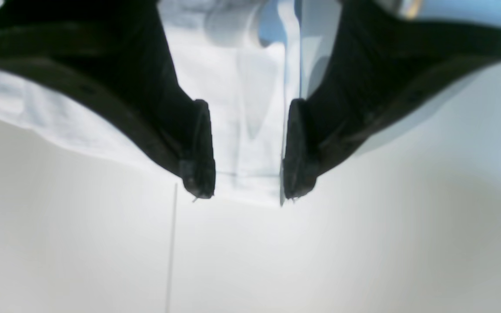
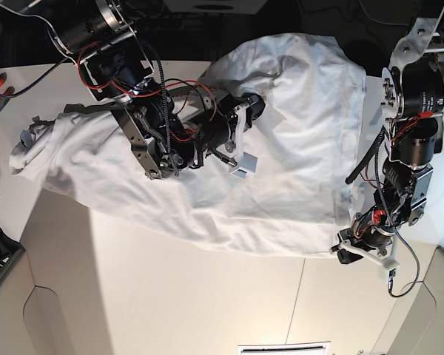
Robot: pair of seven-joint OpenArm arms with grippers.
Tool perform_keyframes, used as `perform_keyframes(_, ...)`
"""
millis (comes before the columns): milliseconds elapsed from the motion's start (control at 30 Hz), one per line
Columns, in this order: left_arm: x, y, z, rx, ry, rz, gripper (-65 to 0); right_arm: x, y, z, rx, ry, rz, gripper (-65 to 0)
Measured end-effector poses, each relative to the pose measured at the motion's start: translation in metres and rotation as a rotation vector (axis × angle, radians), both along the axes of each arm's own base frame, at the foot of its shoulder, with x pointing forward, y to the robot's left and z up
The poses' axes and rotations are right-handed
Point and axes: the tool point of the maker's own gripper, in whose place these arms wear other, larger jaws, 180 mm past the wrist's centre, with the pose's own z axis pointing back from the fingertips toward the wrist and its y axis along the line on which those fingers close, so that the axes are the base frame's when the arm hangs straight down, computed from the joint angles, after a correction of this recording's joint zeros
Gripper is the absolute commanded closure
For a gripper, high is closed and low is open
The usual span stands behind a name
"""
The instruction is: Layout the t-shirt on the table in an organized manner, then fold the t-shirt properly
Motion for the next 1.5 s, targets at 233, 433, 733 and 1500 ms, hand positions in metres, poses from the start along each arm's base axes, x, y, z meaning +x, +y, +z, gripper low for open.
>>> perform_keyframes(233, -0.016, 0.005, -0.027, -0.015, 0.038, 0.038, -28.8, -0.004, 0.0, -0.001, 0.005, 0.006, 0.005, 0.0)
perform_keyframes(433, -0.015, 0.004, -0.026, -0.021, 0.026, 0.03, -28.8, -0.004, 0.0, -0.001, 0.005, 0.006, 0.004, 0.0)
perform_keyframes(733, -0.009, 0.001, -0.016, -0.027, -0.038, 0.018, -27.8, -0.005, 0.001, -0.001, 0.006, 0.008, 0.005, 0.0)
perform_keyframes(1500, -0.004, -0.049, -0.024, 0.047, -0.048, -0.101, 0.0, -0.008, 0.003, 0.001, 0.023, 0.024, -0.001, 0.0)
